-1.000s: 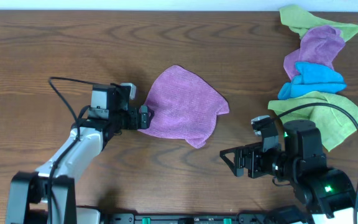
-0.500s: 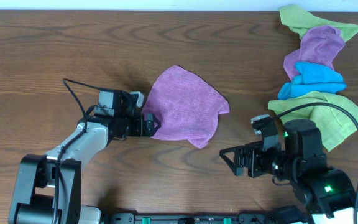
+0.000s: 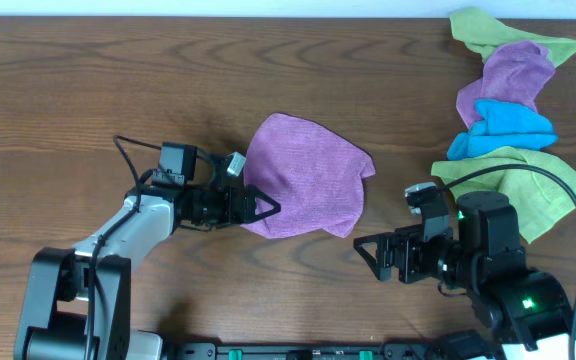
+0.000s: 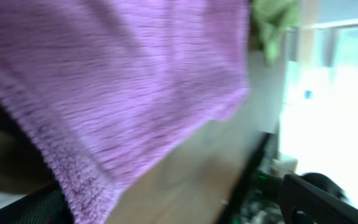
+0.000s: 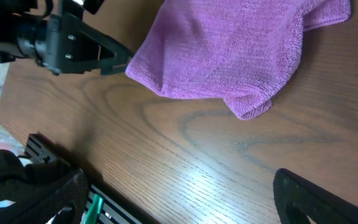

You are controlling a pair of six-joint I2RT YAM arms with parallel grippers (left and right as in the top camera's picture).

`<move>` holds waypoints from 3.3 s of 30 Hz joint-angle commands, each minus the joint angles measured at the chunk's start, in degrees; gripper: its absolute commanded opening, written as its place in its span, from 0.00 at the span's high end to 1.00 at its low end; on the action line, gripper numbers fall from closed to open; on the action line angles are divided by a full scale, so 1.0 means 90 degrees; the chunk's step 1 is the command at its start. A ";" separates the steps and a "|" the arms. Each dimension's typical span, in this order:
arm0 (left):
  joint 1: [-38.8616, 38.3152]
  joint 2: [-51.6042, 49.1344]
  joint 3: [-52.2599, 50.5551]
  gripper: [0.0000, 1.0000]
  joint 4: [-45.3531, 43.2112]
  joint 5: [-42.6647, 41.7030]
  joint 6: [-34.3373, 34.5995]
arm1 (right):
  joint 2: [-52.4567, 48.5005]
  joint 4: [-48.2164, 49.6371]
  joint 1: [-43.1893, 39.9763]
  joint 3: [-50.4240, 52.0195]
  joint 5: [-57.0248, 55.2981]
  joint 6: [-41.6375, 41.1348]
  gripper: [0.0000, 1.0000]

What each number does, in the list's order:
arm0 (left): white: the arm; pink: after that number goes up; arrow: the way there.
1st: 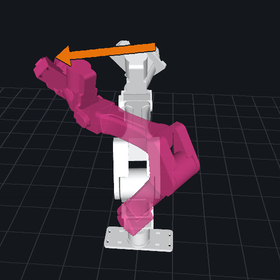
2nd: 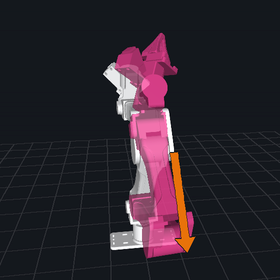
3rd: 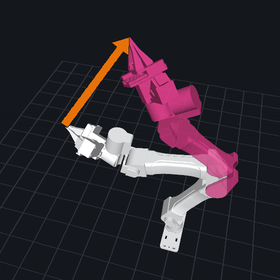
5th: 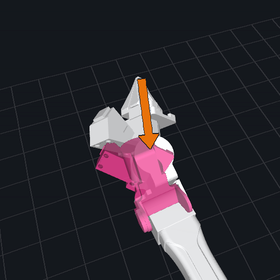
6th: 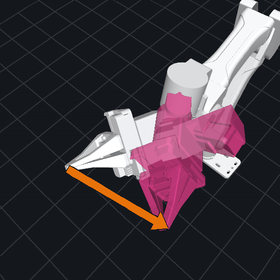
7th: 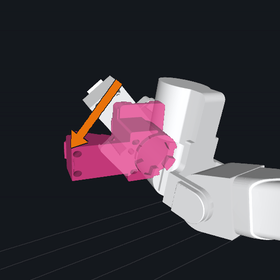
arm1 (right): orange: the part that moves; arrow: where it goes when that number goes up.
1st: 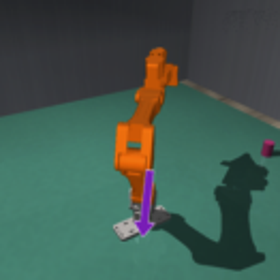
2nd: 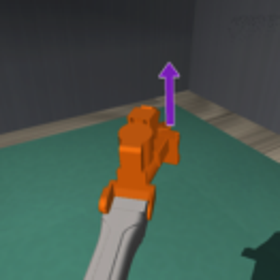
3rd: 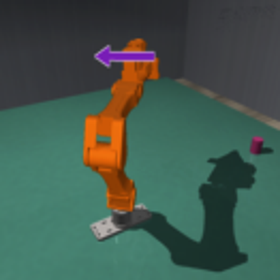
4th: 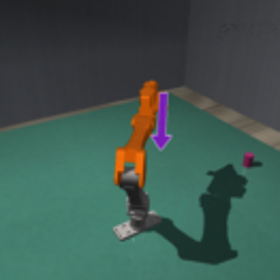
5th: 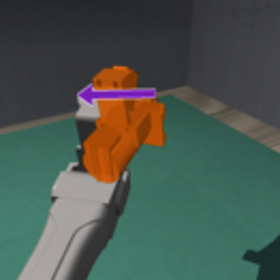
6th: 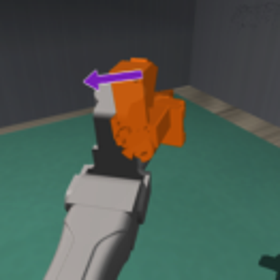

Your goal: Fold the cloth

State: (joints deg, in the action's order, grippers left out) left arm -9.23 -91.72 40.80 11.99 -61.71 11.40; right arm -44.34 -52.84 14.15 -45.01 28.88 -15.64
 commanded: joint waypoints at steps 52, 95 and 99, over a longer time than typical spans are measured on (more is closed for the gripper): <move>-0.1166 0.0330 0.1001 0.95 -0.2766 0.4255 0.0750 | -0.0648 0.0726 -0.0034 -0.0005 -0.0685 -0.0070 0.59; -0.1598 -0.2975 0.2540 0.95 -0.1443 0.8949 -0.0894 | 0.0602 -0.0034 -0.0034 -0.0495 -0.1409 -0.0187 0.87; -0.1421 -0.2973 0.2540 0.94 -0.0823 0.9447 -0.0886 | 0.0243 0.0041 -0.0034 -0.0427 -0.1880 -0.0187 0.83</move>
State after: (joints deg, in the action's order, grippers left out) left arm -23.75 -116.42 65.23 1.10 16.10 4.75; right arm -40.10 -52.84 14.13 -48.69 16.32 -17.26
